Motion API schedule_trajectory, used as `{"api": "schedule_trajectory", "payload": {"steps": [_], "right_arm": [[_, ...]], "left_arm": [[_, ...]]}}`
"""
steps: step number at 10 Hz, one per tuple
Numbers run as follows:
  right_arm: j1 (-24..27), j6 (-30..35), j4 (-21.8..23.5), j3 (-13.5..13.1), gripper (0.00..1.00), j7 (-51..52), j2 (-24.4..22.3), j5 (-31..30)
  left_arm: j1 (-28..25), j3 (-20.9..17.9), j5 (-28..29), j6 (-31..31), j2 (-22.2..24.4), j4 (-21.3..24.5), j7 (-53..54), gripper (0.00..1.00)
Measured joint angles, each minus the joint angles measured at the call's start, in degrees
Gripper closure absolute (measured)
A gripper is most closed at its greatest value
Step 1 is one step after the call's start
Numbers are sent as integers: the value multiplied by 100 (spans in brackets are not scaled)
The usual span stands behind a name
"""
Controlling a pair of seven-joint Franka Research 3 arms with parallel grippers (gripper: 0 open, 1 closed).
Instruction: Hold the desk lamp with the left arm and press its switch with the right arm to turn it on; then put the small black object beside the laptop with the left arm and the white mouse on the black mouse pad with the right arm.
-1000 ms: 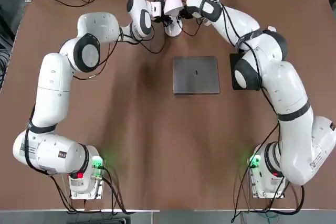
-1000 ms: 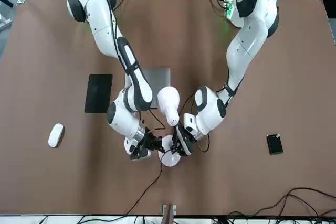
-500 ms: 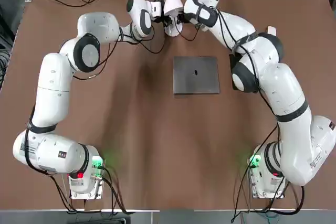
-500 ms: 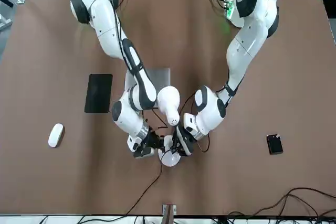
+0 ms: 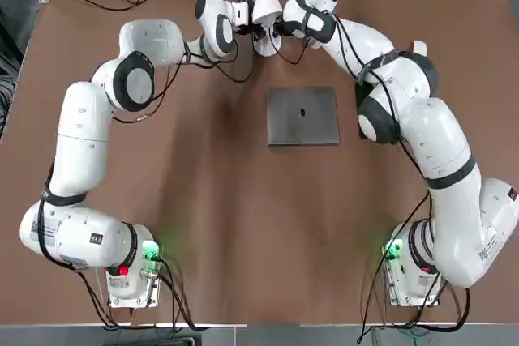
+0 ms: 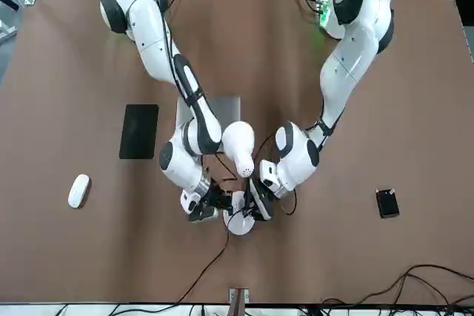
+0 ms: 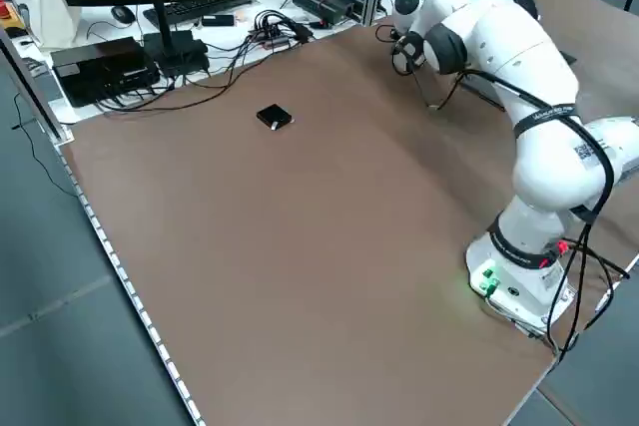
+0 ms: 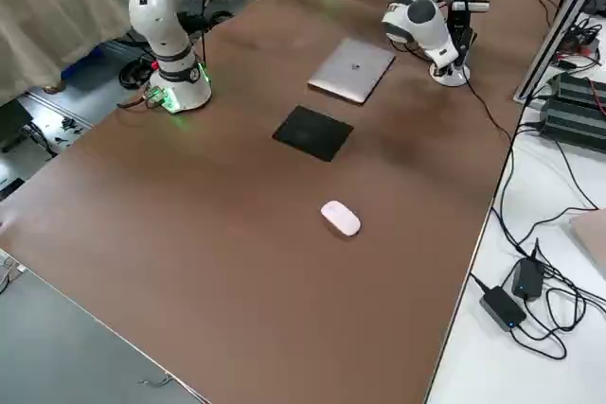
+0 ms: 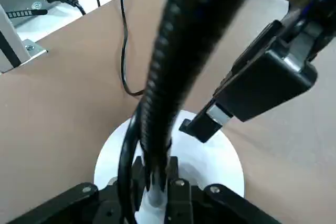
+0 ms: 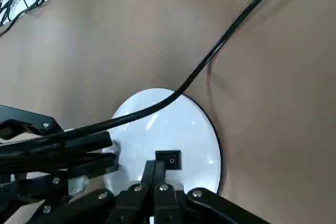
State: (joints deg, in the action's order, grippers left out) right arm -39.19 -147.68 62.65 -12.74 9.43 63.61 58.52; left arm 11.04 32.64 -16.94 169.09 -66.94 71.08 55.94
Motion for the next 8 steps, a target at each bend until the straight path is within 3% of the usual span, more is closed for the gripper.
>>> {"api": "schedule_trajectory", "payload": {"steps": [5, 8], "right_arm": [[-25, -17, -2, -26, 99, 0, 7, -4], [-19, 629, -82, -284, 99, -24, -19, -282]], "left_arm": [[-4, 0, 0, 0, 0, 0, 0, 76], [-3, 1, 0, 0, 0, 0, 0, 76]]}}
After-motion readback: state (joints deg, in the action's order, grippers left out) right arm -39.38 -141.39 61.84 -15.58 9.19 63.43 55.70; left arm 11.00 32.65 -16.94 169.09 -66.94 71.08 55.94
